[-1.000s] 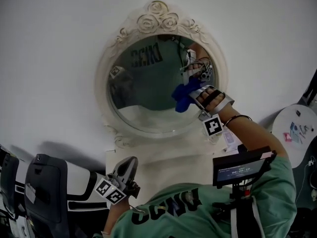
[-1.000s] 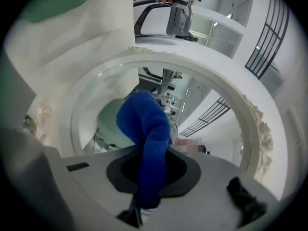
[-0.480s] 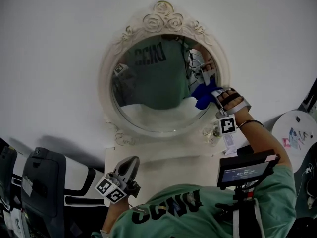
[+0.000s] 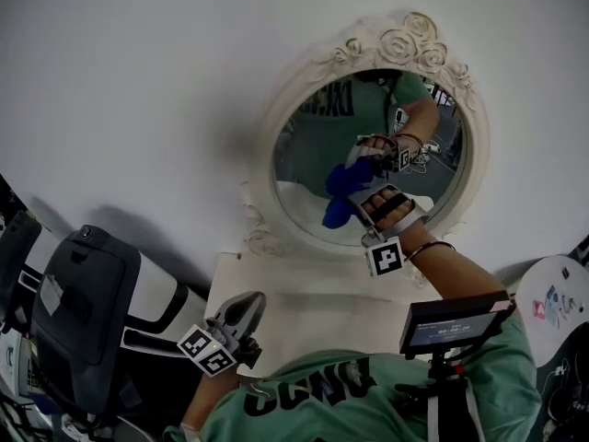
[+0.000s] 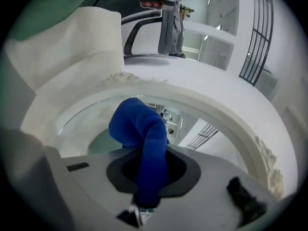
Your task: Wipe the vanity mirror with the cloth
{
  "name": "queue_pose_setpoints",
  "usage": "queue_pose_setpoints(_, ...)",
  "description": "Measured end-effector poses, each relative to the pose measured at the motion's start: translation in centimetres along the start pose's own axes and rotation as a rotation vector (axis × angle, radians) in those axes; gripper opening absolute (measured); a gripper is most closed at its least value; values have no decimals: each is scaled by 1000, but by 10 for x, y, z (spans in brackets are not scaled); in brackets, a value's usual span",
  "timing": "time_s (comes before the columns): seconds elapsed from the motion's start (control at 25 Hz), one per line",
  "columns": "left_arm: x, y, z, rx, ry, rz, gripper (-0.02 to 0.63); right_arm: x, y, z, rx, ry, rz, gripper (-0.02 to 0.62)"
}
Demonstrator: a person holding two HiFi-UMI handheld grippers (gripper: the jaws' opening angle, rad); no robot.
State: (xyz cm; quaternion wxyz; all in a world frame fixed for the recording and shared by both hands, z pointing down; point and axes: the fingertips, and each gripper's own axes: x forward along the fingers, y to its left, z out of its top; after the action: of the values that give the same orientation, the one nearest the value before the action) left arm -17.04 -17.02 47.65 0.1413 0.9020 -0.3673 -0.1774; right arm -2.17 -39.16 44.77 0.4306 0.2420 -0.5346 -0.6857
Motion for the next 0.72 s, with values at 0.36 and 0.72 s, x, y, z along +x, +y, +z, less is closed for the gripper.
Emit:
queue_pose_setpoints(0.36,-59,21,16,15,-40,132,0,87,-3,127,-46,-176,14,50)
queue_pose_setpoints(0.72,-27,20,10,5,-7,83,0,66,34,85,-12,-148,76,49)
